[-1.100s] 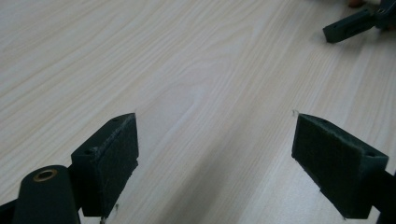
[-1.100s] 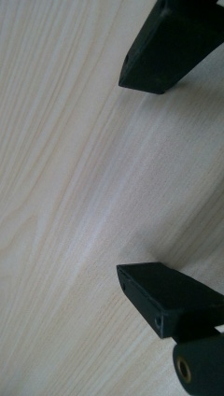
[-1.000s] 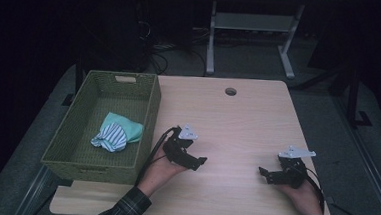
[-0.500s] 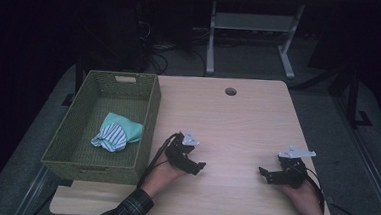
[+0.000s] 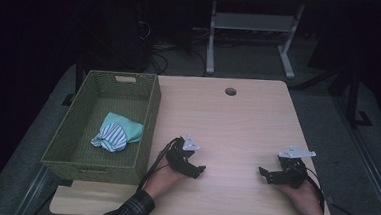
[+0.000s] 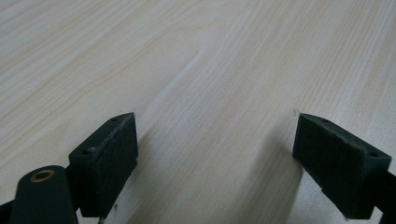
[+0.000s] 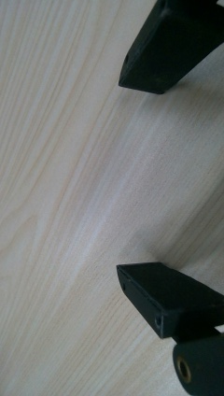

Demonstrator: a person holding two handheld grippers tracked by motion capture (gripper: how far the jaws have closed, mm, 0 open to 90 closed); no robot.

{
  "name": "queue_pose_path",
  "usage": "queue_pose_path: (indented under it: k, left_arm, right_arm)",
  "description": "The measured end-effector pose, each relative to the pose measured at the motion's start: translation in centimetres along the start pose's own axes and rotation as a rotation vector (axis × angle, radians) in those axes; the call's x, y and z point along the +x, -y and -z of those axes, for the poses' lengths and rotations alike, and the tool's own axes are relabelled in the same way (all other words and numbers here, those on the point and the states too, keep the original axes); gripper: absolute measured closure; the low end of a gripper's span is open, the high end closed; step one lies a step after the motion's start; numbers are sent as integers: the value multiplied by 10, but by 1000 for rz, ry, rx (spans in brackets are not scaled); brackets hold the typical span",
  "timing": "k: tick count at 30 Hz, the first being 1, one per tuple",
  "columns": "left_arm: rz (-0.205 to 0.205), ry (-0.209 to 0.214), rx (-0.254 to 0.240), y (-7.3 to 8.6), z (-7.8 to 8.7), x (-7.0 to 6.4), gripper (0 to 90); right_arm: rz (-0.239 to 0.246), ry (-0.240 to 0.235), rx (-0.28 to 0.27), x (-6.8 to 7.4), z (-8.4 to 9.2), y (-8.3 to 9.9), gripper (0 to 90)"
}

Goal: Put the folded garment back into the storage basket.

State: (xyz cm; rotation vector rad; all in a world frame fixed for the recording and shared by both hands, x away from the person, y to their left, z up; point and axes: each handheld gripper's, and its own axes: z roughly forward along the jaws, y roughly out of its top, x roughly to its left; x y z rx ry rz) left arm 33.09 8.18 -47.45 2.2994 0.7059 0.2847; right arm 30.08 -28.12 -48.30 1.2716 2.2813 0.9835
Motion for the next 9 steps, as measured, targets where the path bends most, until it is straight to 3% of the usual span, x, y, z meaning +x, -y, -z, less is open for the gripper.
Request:
queue_pose_path:
  k: [5,9]
  left_arm:
    - [-3,1,-40,6,1,0,125]
    - [-4,0,-41,6,1,0,125]
  right_arm:
    - [0,0,0,0,0,0,87]
    - [0,0,0,0,0,0,87]
